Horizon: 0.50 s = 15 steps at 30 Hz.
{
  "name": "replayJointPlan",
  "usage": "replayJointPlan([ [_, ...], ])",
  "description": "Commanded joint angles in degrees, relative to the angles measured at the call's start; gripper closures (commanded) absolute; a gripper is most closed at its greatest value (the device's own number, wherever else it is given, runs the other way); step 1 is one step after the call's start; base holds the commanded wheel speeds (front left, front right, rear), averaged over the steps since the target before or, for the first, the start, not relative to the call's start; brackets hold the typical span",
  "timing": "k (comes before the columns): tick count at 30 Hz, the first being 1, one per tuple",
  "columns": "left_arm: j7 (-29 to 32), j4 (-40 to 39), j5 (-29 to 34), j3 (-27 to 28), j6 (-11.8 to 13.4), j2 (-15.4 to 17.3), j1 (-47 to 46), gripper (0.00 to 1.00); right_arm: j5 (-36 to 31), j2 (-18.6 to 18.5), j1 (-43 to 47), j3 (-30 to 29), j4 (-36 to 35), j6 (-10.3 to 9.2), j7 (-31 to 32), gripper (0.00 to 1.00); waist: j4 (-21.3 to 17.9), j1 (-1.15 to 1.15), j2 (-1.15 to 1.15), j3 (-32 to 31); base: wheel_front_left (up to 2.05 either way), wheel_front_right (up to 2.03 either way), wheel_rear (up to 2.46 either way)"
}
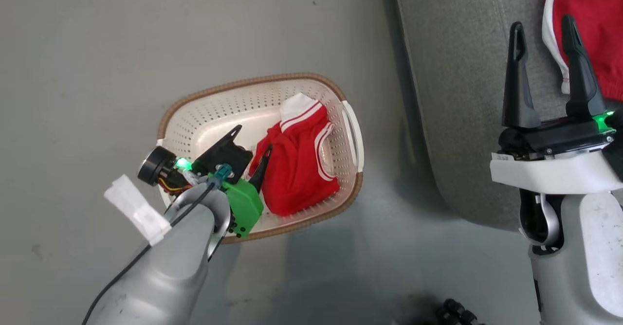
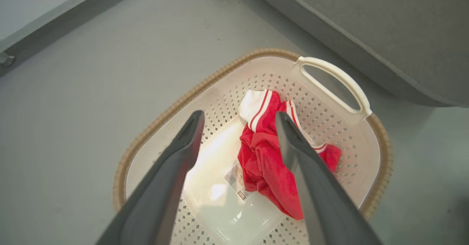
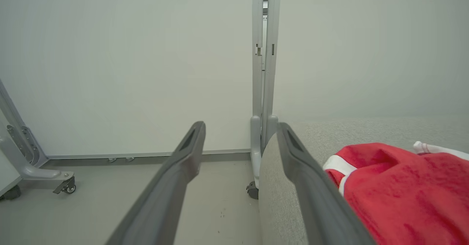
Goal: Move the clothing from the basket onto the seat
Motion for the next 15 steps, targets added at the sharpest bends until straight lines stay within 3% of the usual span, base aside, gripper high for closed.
replayJointPlan([
  [1, 1.1, 2.3, -1.0, -1.8, -0.1, 0.7, -2.6, 0.0, -0.3, 0.4, -1.4, 0.1, -0.6, -0.06, -0.2, 0.0, -5.4, -0.01, 0.0, 9.9, 0.0, 0.0, 0.0],
  [8, 6.0, 12.4, -3.8, -12.9, -0.1, 3.7, -12.8, 0.0, -0.7, 1.2, -4.4, 2.2, -2.5, -0.06, -0.2, 0.0, -8.7, -0.01, 0.0, 16.9, 0.0, 0.0, 0.0],
  [15, 6.9, 16.7, -8.9, -17.6, -0.1, 5.0, -17.4, 0.0, 0.9, 1.4, -6.0, 3.4, -3.4, -0.06, -0.2, 0.0, -11.3, -0.01, 0.0, 21.1, 0.0, 0.0, 0.0],
])
